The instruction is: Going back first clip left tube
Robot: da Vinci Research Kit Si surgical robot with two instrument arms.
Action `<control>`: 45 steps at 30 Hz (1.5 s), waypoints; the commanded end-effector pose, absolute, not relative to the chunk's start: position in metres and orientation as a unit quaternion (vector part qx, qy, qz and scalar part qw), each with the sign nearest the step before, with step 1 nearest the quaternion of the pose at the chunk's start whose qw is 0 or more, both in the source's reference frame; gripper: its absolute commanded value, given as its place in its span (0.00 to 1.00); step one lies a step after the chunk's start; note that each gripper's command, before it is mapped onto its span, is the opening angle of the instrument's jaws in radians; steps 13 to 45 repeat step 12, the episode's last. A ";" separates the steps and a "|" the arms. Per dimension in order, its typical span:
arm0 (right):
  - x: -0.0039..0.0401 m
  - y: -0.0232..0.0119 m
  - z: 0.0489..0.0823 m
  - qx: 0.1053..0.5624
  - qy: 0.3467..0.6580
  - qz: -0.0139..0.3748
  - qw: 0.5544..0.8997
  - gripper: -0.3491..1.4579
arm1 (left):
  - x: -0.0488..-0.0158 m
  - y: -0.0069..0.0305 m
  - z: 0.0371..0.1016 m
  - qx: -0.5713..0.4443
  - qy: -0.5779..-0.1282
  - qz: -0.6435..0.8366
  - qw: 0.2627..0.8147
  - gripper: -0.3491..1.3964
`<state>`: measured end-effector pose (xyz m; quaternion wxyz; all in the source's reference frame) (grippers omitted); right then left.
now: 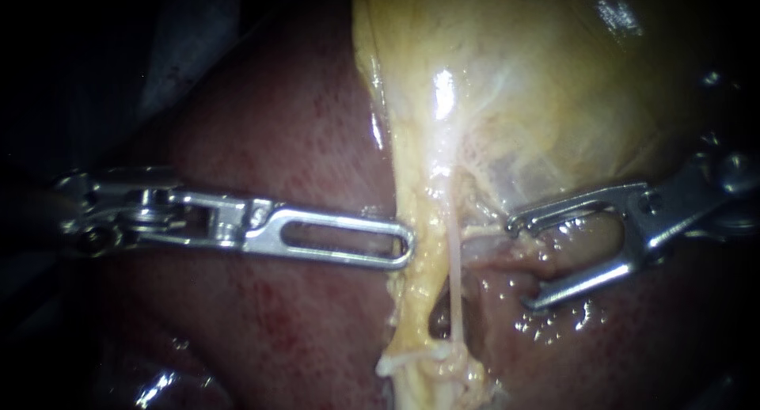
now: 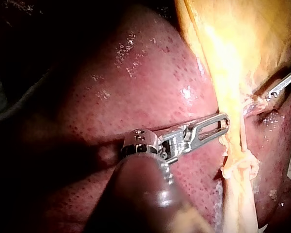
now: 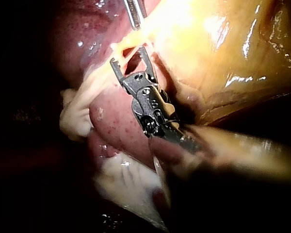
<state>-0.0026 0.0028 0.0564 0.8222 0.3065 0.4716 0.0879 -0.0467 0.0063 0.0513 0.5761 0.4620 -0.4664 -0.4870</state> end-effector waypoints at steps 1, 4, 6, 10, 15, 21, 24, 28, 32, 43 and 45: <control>-0.0026 0.0029 0.0564 0.306 0.472 0.088 0.822 0.45 | -0.0466 0.0063 0.0512 0.464 -0.465 -0.488 0.575 0.00; -0.0026 0.0029 0.0564 0.306 0.472 0.088 0.822 0.45 | -0.0465 0.0063 0.0511 0.464 -0.465 -0.488 0.575 0.00; -0.0026 0.0029 0.0564 0.306 0.472 0.088 0.822 0.45 | -0.0465 0.0063 0.0511 0.464 -0.465 -0.488 0.575 0.00; -0.0026 0.0029 0.0564 0.306 0.472 0.088 0.822 0.45 | -0.0464 0.0063 0.0510 0.464 -0.465 -0.488 0.575 0.00; -0.0026 0.0029 0.0564 0.306 0.472 0.088 0.822 0.45 | -0.0464 0.0063 0.0510 0.465 -0.465 -0.488 0.575 0.00; -0.0026 0.0029 0.0564 0.306 0.472 0.088 0.822 0.45 | -0.0464 0.0063 0.0510 0.465 -0.465 -0.488 0.575 0.00; -0.0026 0.0029 0.0564 0.306 0.472 0.088 0.822 0.45 | -0.0464 0.0063 0.0510 0.465 -0.465 -0.488 0.575 0.00; -0.0026 0.0029 0.0564 0.306 0.472 0.088 0.822 0.45 | -0.0464 0.0063 0.0510 0.465 -0.465 -0.488 0.575 0.00; -0.0026 0.0029 0.0564 0.306 0.472 0.088 0.822 0.45 | -0.0464 0.0063 0.0510 0.465 -0.465 -0.488 0.575 0.00; -0.0026 0.0029 0.0564 0.306 0.472 0.088 0.822 0.45 | -0.0464 0.0063 0.0510 0.465 -0.465 -0.488 0.575 0.00; -0.0026 0.0029 0.0564 0.306 0.472 0.088 0.822 0.45 | -0.0464 0.0063 0.0510 0.465 -0.465 -0.488 0.575 0.00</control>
